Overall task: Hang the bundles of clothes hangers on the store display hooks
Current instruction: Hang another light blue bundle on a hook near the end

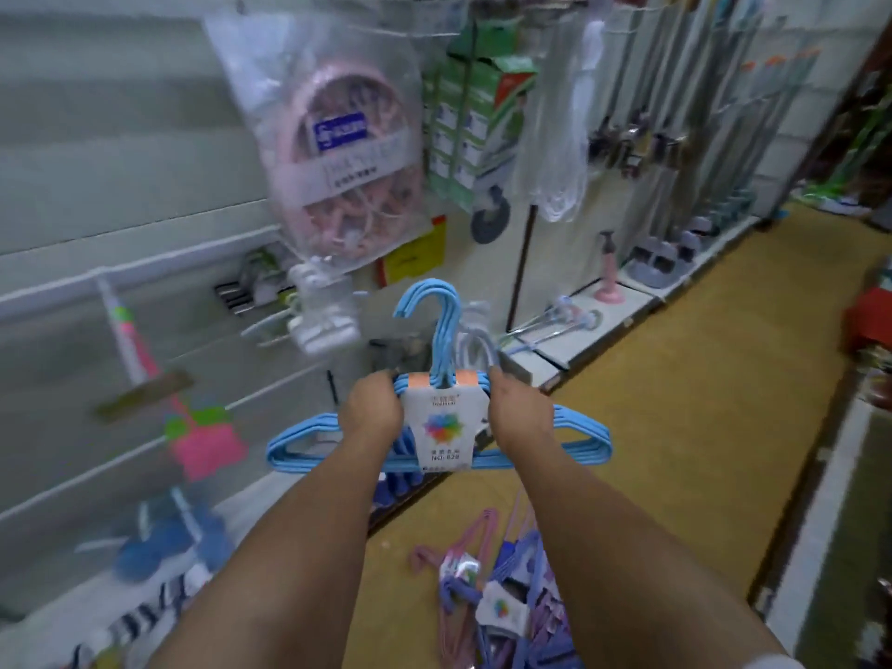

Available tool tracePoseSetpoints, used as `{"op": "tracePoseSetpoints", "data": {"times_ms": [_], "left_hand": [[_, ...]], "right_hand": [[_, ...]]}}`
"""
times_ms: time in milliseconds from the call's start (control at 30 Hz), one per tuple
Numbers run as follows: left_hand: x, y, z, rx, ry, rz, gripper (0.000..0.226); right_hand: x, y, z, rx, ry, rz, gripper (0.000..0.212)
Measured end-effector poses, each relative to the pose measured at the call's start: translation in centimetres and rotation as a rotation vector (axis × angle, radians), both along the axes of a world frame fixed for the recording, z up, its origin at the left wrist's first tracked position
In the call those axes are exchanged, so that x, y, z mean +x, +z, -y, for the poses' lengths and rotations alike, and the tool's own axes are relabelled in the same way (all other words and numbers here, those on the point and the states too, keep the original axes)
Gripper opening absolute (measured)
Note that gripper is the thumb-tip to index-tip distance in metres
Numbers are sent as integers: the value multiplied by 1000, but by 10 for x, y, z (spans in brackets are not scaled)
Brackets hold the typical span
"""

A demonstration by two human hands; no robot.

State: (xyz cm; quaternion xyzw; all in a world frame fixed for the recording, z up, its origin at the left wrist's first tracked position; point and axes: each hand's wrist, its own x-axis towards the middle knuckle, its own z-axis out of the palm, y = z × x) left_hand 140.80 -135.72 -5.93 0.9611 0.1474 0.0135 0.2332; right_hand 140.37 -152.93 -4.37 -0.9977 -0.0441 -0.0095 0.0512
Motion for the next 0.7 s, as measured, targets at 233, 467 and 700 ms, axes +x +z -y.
{"op": "tracePoseSetpoints", "data": {"times_ms": [233, 467, 700], "left_hand": [[-78, -4, -84, -26, 283, 4, 37], [-173, -5, -169, -19, 570, 10, 42], [-292, -3, -248, -51, 841, 14, 41]], "right_hand": [[-26, -5, -90, -4, 303, -73, 32], [-75, -9, -197, -42, 570, -34, 27], [-159, -8, -306, -29, 834, -27, 32]]}}
